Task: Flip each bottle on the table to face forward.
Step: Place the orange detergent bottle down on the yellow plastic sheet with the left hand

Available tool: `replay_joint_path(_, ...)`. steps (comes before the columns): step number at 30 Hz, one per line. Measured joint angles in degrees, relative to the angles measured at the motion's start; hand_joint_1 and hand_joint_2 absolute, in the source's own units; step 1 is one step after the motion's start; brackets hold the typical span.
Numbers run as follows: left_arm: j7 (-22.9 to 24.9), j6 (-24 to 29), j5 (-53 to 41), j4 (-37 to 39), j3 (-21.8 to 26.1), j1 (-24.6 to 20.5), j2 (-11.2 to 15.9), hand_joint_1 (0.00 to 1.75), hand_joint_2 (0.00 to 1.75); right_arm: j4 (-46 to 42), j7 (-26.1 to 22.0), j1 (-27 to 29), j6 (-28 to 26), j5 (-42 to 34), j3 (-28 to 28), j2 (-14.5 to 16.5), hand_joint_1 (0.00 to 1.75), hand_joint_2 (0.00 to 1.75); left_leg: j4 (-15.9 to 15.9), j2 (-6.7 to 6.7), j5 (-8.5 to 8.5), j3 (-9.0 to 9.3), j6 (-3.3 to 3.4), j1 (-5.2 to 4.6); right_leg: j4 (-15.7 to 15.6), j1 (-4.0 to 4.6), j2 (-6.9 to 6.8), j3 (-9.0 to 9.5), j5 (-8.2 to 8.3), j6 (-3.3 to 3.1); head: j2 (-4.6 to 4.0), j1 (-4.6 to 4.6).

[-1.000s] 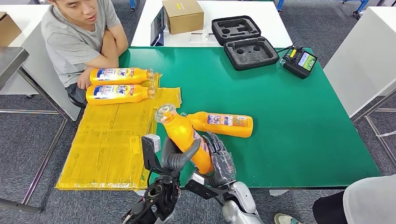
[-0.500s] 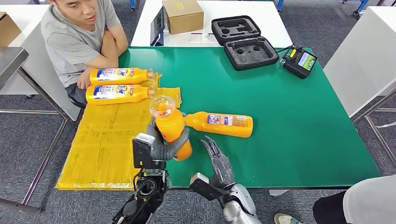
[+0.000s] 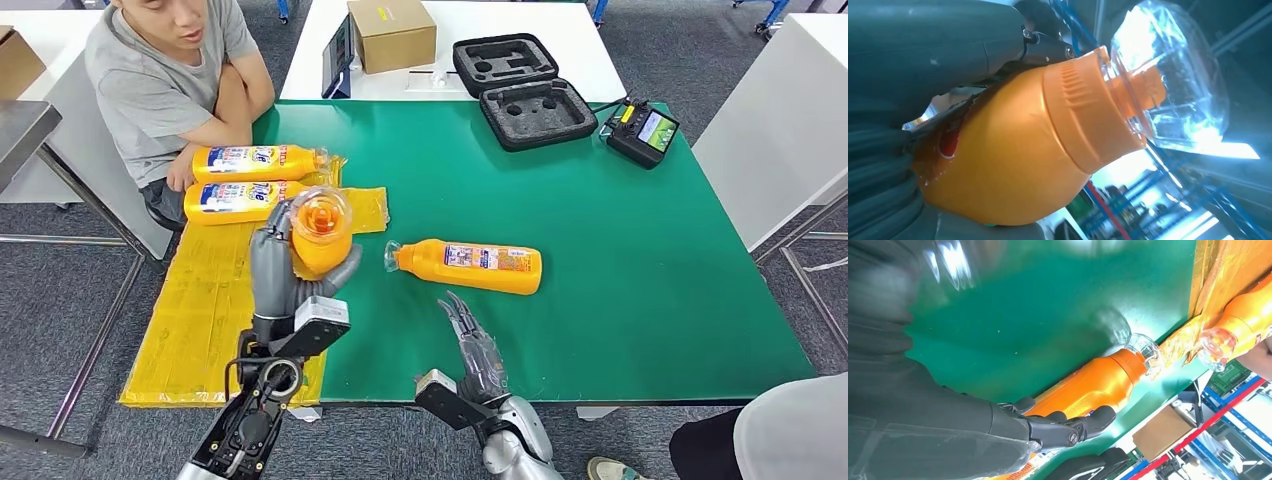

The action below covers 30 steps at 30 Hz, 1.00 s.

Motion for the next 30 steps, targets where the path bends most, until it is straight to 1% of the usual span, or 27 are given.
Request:
replay_joint_path(3,0.01,0.03,-0.54,-0.10,1.78,-0.21,0.00,1.75,1.75,0.00,-0.02,-0.01,0.02,-0.02,0.00,-0.02,0.00,1.75,0.00,0.00,0.00,0.00,0.00,0.00,0.00,0.00,0.00,0.00,0.00,0.00,0.00,0.00)
replay_joint_path(7,0.00,0.04,-0.85,-0.15,2.88,-0.28,0.01,1.75,1.75,0.00,-0.02,-0.01,0.02,-0.03,-0.02,-0.02,0.00,1.75,0.00,0.00,0.00,0.00,0.00,0.00,0.00,0.00,0.00,0.00,0.00,0.00,0.00,0.01)
replay_joint_path(9,0.01,0.06,-2.50,-0.25,3.46,-0.29,-0.04,1.75,1.75,0.00,-0.02,-0.03,0.08,-0.02,-0.02,-0.02,0.00,1.75,0.00,-0.01,0.00,-0.01,0.00,0.00,0.00,0.00,0.00,-0.01,0.00,0.00,0.00,0.01)
replay_joint_path(11,0.00,0.06,-9.62,-0.57,5.07,-0.44,-0.44,1.75,1.75,0.00,-0.02,-0.07,0.28,-0.01,-0.02,-0.02,0.00,1.75,0.00,-0.01,0.00,-0.01,0.00,0.00,0.00,0.00,0.00,-0.01,0.00,0.00,0.00,0.01)
replay_joint_path(15,-0.04,0.06,-36.09,-1.24,11.88,-1.78,-2.29,1.75,1.75,0.11,-0.07,-0.56,1.08,-0.07,0.02,-0.01,0.00,1.75,0.00,0.00,0.01,-0.01,0.01,0.00,0.00,-0.01,0.01,-0.01,0.00,0.00,0.00,0.01)
replay_joint_path(17,0.94,0.06,-44.05,-1.23,14.94,-2.62,-3.10,1.75,1.75,0.28,-0.14,-0.86,1.33,-0.21,0.04,0.01,0.00,1.75,0.00,0.01,0.02,0.00,0.00,0.00,0.00,-0.01,0.01,-0.02,0.01,0.00,0.00,0.01)
replay_joint_path(18,2.73,0.06,-47.07,-1.07,15.85,-3.05,-3.29,1.75,1.75,0.39,-0.19,-1.01,1.50,-0.28,0.06,0.01,0.00,1.75,0.00,0.00,0.03,0.00,-0.01,0.00,0.00,0.00,0.01,-0.02,0.01,0.00,0.00,0.01)
replay_joint_path(20,9.21,0.06,-51.32,-0.12,15.80,-3.94,-3.11,1.75,1.75,0.68,-0.45,-1.36,1.91,-0.28,0.09,0.03,0.00,1.75,0.00,-0.01,0.05,0.00,-0.01,0.00,0.00,0.00,-0.01,-0.03,0.01,0.00,0.00,0.00)
replay_joint_path(22,16.17,0.06,-52.95,1.88,13.50,-4.83,-2.39,1.75,1.75,0.98,-0.81,-1.70,2.20,-0.20,0.09,0.07,0.00,1.75,0.00,-0.01,0.06,-0.01,-0.01,0.01,0.01,0.00,-0.02,-0.03,0.01,0.00,0.00,0.00)
replay_joint_path(25,22.59,0.06,-53.95,6.05,9.44,-6.16,-1.26,1.75,1.75,1.34,-1.02,-1.96,2.34,-0.48,0.09,0.13,0.00,1.75,0.00,-0.02,0.06,-0.02,-0.01,0.00,0.01,0.00,-0.01,-0.04,0.01,0.00,0.00,0.01)
replay_joint_path(26,25.67,0.06,-54.09,7.78,7.73,-6.78,-0.81,1.75,1.75,1.46,-1.04,-2.02,2.44,-0.65,0.09,0.13,0.00,1.75,0.00,-0.01,0.06,-0.02,-0.01,0.00,0.01,0.00,-0.01,-0.04,0.01,0.00,0.00,0.02)
replay_joint_path(28,34.29,0.05,-54.22,12.04,2.65,-8.74,0.77,1.75,1.75,1.67,-1.07,-2.13,2.67,-0.92,0.09,0.13,0.00,1.75,0.01,-0.01,0.06,-0.03,-0.01,-0.01,0.00,-0.01,-0.01,-0.05,0.01,0.00,0.00,0.02)
replay_joint_path(30,42.99,0.04,-54.20,17.12,-4.54,-11.26,2.86,1.75,1.75,1.82,-1.02,-2.17,2.92,-1.10,0.13,0.14,0.00,1.75,0.01,-0.02,0.06,-0.05,-0.01,-0.01,0.01,-0.01,-0.02,-0.05,0.02,0.01,0.00,0.01)
